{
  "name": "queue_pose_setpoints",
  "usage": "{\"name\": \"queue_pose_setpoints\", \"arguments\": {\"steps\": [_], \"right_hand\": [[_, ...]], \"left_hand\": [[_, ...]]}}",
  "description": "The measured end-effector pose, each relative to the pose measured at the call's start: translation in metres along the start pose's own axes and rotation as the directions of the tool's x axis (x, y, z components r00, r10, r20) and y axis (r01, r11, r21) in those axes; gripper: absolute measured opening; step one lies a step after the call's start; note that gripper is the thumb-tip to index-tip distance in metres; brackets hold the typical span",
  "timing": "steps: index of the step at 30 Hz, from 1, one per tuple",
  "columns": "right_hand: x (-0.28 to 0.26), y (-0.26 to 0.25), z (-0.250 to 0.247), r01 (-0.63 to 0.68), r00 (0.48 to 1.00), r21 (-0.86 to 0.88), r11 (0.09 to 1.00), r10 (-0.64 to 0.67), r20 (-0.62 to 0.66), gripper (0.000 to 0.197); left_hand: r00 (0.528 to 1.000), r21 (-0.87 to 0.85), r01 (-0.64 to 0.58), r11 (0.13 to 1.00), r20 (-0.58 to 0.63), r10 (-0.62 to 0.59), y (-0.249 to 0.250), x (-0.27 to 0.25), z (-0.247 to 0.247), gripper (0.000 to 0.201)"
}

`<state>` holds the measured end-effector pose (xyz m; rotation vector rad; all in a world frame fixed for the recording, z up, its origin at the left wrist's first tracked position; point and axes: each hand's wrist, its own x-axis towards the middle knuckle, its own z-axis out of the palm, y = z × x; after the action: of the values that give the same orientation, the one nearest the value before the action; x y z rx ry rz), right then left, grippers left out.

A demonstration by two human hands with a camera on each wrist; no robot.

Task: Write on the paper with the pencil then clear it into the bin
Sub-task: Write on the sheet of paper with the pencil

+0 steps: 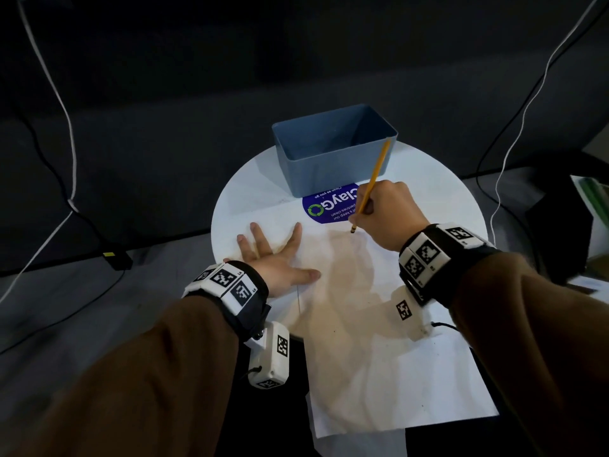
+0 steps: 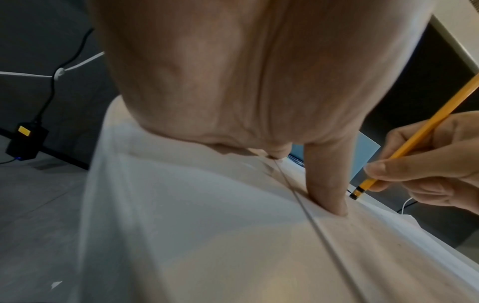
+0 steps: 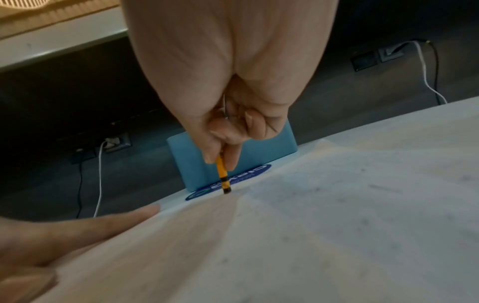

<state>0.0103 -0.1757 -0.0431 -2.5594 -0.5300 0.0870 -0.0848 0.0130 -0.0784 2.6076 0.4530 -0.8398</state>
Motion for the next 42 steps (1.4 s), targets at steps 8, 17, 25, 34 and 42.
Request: {"name": "queue_pose_setpoints", "arguments": {"steps": [8, 17, 25, 34, 42], "right_hand": [[0.003, 0.009, -0.011, -0.099, 0.994, -0.077, 0.992, 0.095, -0.046, 0.021], [0.002, 0.009, -0.007, -0.072, 0.996, -0.076, 0.995, 0.068, -0.053, 0.024], [0.003, 0.012, -0.014, -0.088, 0.993, -0.083, 0.993, 0.081, -0.09, 0.022], [0.001, 0.02, -0.013, -0.107, 0.992, -0.108, 0.988, 0.1, -0.071, 0.029], [0.007, 0.024, -0.017, -0.171, 0.976, -0.074, 0.982, 0.159, -0.15, 0.017]], "left_hand": [[1.0, -0.015, -0.005, 1.0, 0.009, 0.006, -0.004, 0.002, 0.001, 0.097], [1.0, -0.07, -0.009, 0.997, -0.005, 0.009, 0.0, -0.001, 0.001, 0.097], [1.0, -0.073, -0.022, 0.997, -0.001, 0.022, 0.001, -0.003, 0.0, 0.097], [1.0, -0.074, -0.022, 0.997, -0.003, 0.022, 0.0, -0.001, 0.002, 0.097], [1.0, -0.069, -0.029, 0.997, -0.002, 0.029, 0.001, -0.004, 0.0, 0.095]]}}
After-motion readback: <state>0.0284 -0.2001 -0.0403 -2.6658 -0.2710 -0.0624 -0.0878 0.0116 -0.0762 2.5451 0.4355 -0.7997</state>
